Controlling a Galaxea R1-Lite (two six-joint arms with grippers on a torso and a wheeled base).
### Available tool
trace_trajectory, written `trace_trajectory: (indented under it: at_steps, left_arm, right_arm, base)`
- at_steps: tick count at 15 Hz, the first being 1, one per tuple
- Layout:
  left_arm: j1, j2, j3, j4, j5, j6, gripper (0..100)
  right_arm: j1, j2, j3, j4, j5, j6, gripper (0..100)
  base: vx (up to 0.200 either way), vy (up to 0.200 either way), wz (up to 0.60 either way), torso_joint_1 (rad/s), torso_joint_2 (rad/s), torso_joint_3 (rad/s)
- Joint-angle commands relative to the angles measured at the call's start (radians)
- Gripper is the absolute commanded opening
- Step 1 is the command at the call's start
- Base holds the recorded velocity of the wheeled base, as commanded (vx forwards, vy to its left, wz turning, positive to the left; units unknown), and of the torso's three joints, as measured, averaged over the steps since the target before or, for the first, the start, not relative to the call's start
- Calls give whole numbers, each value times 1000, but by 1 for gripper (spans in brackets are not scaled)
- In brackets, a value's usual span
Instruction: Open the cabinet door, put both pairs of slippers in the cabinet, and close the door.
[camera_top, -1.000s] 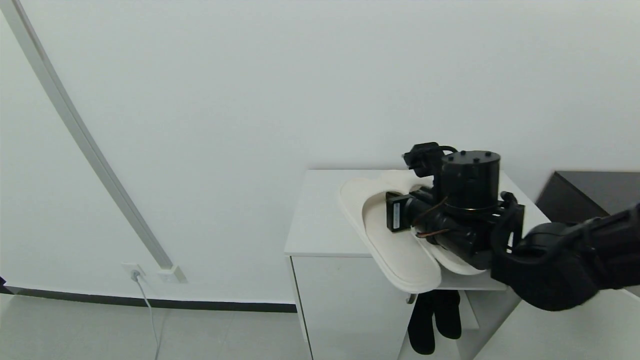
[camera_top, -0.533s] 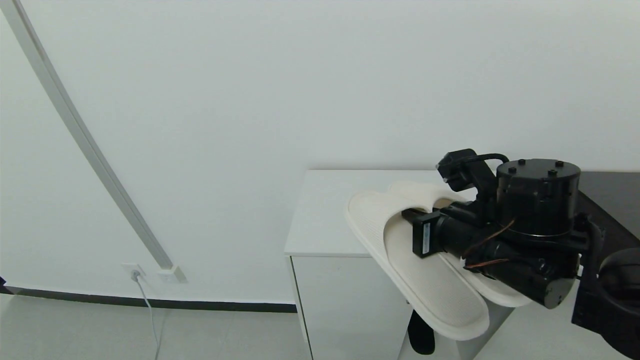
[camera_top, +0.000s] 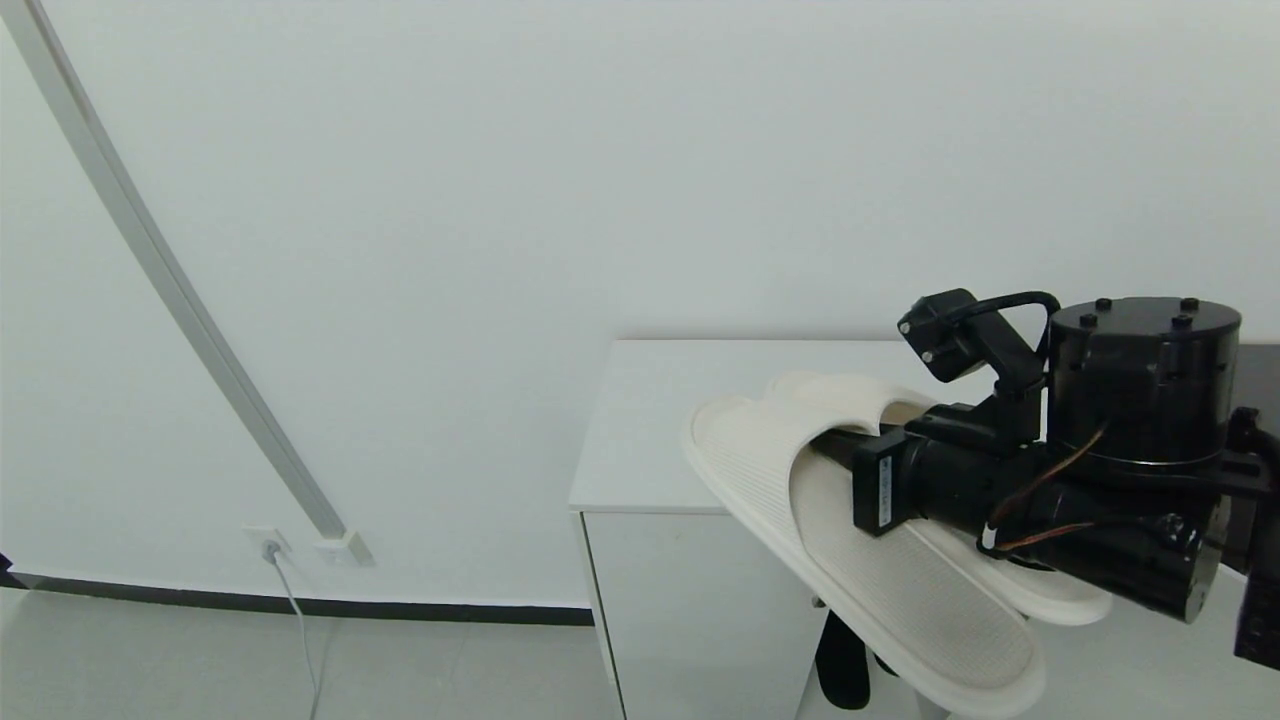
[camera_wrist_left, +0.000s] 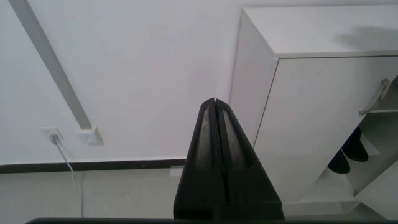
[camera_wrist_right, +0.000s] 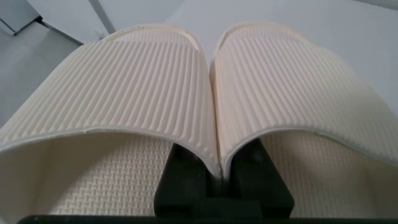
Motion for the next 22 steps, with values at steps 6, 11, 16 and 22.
trace_trajectory:
  at_steps: [6, 11, 16, 22]
  left_arm:
    - [0, 1, 0, 0, 0, 1, 0]
    - [0, 1, 0, 0, 1, 0, 0]
    - [0, 1, 0, 0, 0, 0, 0]
    - [0, 1, 0, 0, 1, 0, 0]
  right_arm:
    - [0, 4, 6, -3, 0, 0, 0]
    - [0, 4, 6, -3, 0, -2, 0]
    - [2, -16, 29, -4, -2, -3, 0]
    - [8, -15, 38, -6, -3, -8, 0]
  base:
    - [-33, 0, 0, 0, 0, 1]
    - [-200, 0, 0, 4, 2, 0]
    - [-200, 0, 0, -2, 2, 5]
    - [-33, 0, 0, 0, 0, 1]
